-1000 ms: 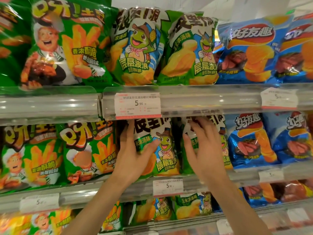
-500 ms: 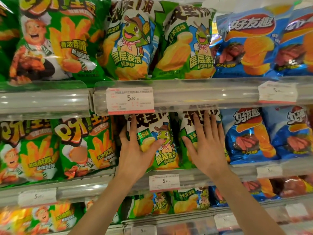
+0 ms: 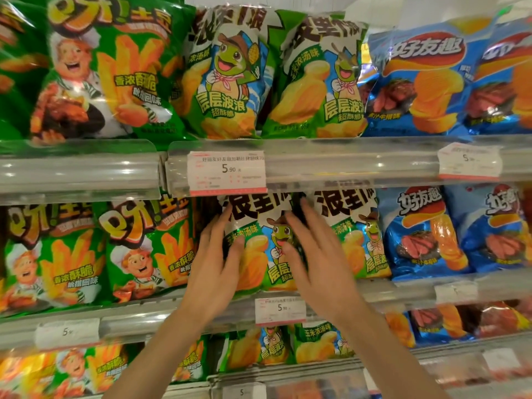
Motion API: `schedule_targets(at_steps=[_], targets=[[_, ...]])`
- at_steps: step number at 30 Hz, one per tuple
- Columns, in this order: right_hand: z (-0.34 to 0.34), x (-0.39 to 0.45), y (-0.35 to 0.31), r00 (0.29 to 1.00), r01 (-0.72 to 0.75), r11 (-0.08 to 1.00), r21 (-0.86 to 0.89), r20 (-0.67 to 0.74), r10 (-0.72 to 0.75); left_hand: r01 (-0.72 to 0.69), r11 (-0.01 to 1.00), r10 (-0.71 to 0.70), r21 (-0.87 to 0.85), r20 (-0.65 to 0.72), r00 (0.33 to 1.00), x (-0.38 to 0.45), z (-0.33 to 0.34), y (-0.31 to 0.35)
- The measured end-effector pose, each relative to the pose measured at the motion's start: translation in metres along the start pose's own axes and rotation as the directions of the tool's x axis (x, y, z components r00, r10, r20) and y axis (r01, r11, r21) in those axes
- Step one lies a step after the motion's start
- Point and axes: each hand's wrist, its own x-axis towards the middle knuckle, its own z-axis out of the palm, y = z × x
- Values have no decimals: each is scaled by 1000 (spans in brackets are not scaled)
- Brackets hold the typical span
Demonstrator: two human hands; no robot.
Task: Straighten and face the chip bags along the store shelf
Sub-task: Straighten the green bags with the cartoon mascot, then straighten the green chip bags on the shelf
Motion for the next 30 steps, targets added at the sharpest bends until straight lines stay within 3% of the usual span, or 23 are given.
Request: schedule_targets(at_steps=[4,11,17,20,25,30], targets=[[18,3,-2,989,59,997,-42,136,-52,-28,999,27,23,28,999,1,5,-2],[17,2,0,988,24,999,21,149,-27,-26,1000,26,-1,48,999,1,4,1],[-4,-13,-16,971,-239,924,298,79,226,70,990,-70,-126,6,998,-17,-19,-4],[-10,-27,-23,953,-284,875,392,18,301,107,981,-115,-161,-45,992,-37,-32,0],[-12,-57,-40,881,-469,710,526,217,420,192,957,-209,-217,-58,976,-77,-51,-1],[7,-89,-54,773,-634,609,476,363,520,245,937,-270,-249,-70,960,-99,-74,-20]])
